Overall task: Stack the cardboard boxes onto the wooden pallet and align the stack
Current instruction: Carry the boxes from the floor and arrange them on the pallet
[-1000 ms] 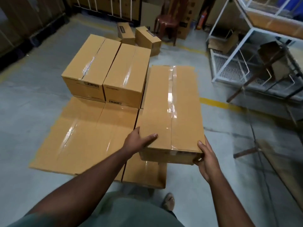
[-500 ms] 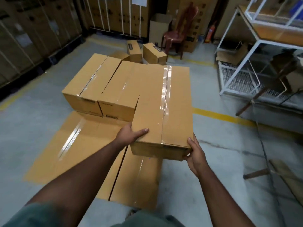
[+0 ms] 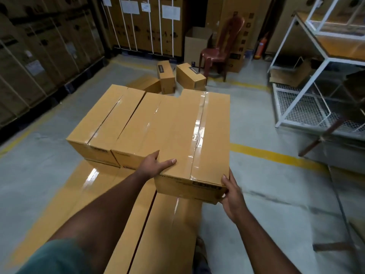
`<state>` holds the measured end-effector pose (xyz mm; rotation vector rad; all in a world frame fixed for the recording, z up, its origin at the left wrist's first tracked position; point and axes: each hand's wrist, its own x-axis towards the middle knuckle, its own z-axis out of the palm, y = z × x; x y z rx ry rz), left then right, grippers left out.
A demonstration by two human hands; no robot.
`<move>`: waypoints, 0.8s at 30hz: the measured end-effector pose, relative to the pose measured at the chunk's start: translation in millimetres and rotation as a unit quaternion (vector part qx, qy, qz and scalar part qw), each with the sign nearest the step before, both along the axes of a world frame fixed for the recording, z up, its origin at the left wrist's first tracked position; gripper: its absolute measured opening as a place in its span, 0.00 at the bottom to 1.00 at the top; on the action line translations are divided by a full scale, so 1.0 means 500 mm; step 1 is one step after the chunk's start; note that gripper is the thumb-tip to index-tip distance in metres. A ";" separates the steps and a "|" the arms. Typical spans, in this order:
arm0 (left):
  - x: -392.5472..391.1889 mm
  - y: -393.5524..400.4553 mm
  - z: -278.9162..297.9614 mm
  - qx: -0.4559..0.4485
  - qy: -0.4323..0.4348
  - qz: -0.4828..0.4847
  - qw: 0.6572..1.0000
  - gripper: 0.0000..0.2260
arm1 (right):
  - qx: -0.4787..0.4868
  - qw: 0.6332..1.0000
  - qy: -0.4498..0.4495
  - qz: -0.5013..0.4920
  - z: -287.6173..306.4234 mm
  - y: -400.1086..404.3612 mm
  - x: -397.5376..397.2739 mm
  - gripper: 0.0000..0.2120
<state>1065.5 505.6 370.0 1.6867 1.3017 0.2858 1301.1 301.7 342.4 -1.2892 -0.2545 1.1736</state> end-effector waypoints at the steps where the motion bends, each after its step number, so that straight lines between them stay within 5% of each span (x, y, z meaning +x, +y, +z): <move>1: 0.020 0.022 -0.008 0.010 0.034 0.007 0.999 0.53 | -0.002 1.000 0.000 0.001 -0.009 0.023 0.021 0.24; 9: 0.144 0.178 -0.132 0.087 0.186 -0.014 0.979 0.49 | -0.027 0.999 0.010 -0.018 -0.131 0.186 0.150 0.27; 14: 0.144 0.248 -0.203 0.058 0.202 0.005 0.978 0.54 | -0.042 0.999 0.009 -0.020 -0.217 0.261 0.153 0.25; 24: 0.140 0.307 -0.302 0.029 0.223 -0.038 0.974 0.48 | -0.094 0.995 0.006 0.036 -0.303 0.305 0.139 0.28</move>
